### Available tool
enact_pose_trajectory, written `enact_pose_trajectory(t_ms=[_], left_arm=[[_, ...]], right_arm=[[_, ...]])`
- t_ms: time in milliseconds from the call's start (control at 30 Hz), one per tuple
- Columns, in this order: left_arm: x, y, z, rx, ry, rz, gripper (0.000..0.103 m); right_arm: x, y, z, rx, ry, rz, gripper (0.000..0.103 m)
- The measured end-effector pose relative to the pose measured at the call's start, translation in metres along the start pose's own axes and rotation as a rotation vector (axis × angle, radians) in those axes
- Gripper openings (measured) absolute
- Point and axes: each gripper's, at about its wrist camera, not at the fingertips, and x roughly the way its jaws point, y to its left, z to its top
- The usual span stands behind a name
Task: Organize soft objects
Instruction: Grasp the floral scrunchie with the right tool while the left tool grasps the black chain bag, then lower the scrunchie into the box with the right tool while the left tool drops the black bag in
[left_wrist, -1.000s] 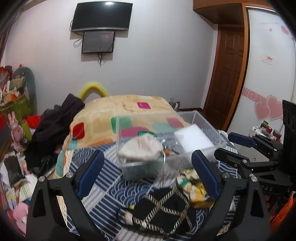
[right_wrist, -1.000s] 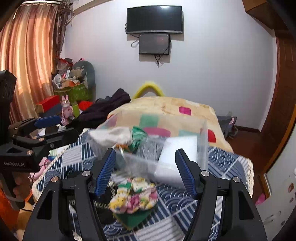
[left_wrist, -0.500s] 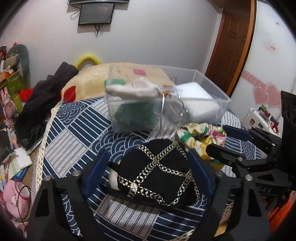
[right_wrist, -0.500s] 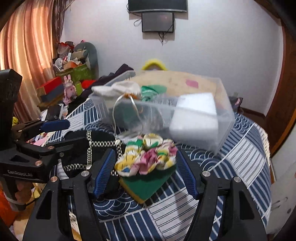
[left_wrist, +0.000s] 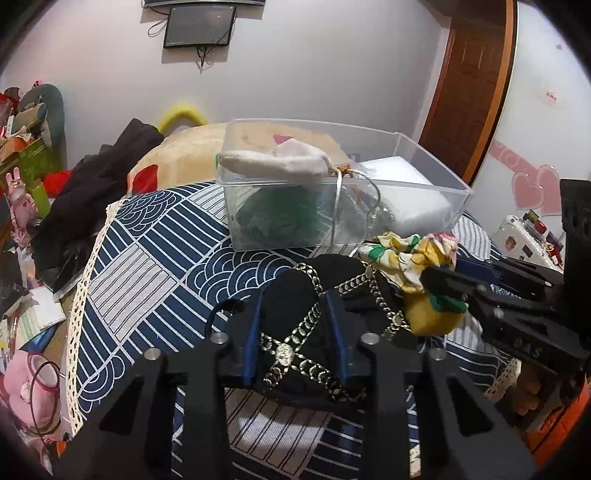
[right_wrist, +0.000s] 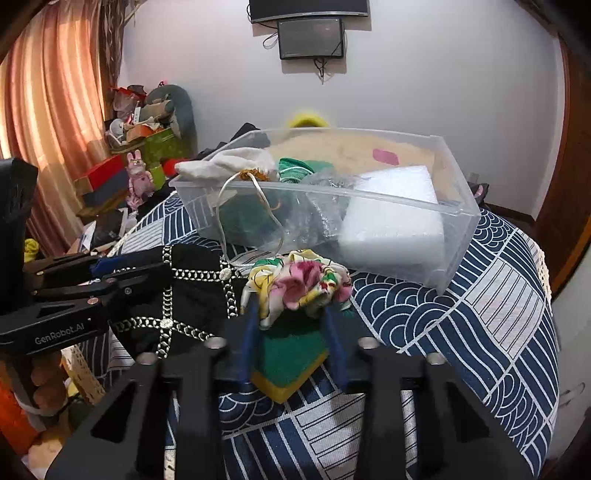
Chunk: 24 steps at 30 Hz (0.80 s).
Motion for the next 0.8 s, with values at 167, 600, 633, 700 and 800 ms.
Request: enact_pose_trajectory(t_ms=[167,600,633,700,800], left_arm=[[-0.013,-0.002,0.002,0.003,-0.032,-0.016,0.025],[-0.054,0.005,0.022,-0.042,-0.133,-0.056,0.022],[-0.054,0.006,0.024,-0.049,-0.134,-0.062,0.022],[-0.053,0.009,0.027,-0.070,-0.129,-0.087,0.022],[-0.043,0.008,0.027,-0.087,-0.099,-0.120,0.022]], right_arm=[[-0.009,-0.003,0.000,0.004,-0.022,0.006,0.013],[-0.037,-0.005,0.009,0.004,-0.115,0.014,0.012],[-0.040,-0.006,0.009,0.006,-0.123,0.014,0.012],[-0.042,-0.008,0.010,0.007,-0.127,0.018,0.012],[-0.040,-0.009,0.010,-0.001,-0.117,0.020,0.012]])
